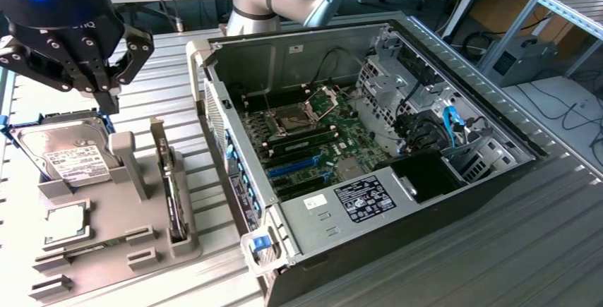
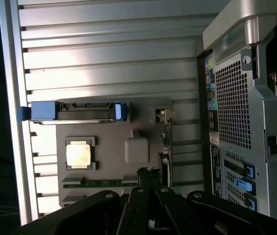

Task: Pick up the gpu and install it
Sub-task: 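Reach for the gpu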

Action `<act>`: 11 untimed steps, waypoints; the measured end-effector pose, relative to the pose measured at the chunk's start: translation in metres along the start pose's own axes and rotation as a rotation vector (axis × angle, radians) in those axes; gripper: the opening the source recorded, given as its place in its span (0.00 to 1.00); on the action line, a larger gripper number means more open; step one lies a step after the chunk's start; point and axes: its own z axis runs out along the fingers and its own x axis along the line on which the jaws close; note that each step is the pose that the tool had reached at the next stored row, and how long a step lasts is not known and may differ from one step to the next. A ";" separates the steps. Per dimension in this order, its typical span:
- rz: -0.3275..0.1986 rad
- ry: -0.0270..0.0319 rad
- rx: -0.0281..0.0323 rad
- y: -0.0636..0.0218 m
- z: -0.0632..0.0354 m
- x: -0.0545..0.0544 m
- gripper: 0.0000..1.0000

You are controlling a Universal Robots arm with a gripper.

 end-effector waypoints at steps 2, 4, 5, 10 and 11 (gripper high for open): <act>0.000 -0.0001 0.0000 -0.0013 0.0000 0.000 0.11; 0.000 -0.0001 -0.0001 -0.0024 0.0000 0.000 0.11; 0.000 0.0000 0.0000 -0.0028 -0.0001 0.000 0.11; 0.000 0.0000 0.0000 -0.0052 -0.0001 0.000 0.11; 0.000 0.0000 0.0001 -0.0057 -0.0002 0.000 0.11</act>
